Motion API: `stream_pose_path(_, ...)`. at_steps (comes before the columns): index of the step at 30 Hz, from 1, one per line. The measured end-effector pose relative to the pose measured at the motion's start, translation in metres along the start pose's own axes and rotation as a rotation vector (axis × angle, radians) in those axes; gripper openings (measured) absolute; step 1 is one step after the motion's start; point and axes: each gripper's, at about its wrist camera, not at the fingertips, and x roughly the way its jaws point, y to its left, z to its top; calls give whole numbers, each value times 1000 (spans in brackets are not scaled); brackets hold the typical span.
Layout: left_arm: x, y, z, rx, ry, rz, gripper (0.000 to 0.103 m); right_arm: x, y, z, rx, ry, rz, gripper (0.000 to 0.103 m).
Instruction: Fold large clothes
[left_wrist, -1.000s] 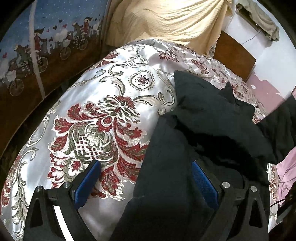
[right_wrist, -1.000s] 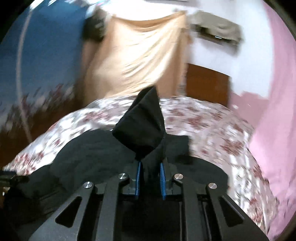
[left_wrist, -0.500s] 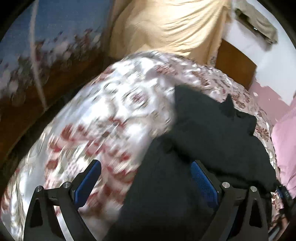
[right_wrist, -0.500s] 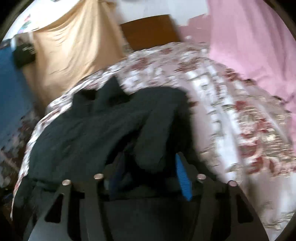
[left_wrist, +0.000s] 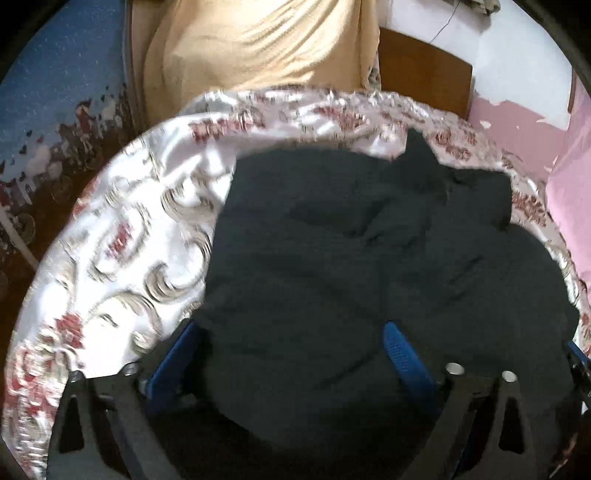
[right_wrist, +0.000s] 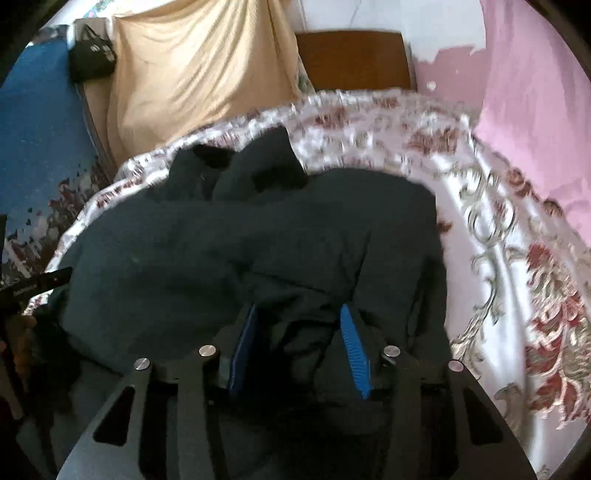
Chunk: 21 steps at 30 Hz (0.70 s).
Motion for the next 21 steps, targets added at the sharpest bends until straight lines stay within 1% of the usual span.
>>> stream_pose_path(2, 5, 1, -4, -10, -7, -14, 103, 10, 1, -3, 2, 23, 1, 41)
stream_pose_path(5, 6, -4, -11, 12, -41, 14, 103, 18, 6, -7, -13, 35, -14, 41)
stream_pose_path(8, 8, -7, -14, 23, -51, 25, 103, 21, 3, -11, 0, 42, -2, 41)
stream_pose_path(11, 9, -5, -15, 11, -59, 10, 103, 23, 3, -13, 12, 47, 10, 41)
stream_pose_path(14, 6, 2, -14, -12, -69, -21, 103, 21, 1, -12, 22, 38, 27, 43)
stream_pose_path(15, 4, 5, -14, -25, -70, -38, 103, 19, -1, -12, 33, 31, 41, 47)
stream_pose_path(16, 4, 7, -14, -32, -67, -50, 103, 16, -4, -13, 48, 19, 77, 57)
stream_pose_path(17, 5, 7, -14, -37, -64, -56, 103, 14, -6, -13, 61, 8, 113, 61)
stream_pose_path(18, 5, 9, -14, -42, -64, -65, 103, 10, -8, -13, 72, -6, 152, 70)
stream_pose_path(19, 4, 9, -14, -43, -63, -71, 103, 8, -8, -14, 75, -13, 168, 76)
stream_pose_path(21, 5, 9, -14, -41, -59, -75, 103, 4, -8, -15, 78, -23, 189, 80)
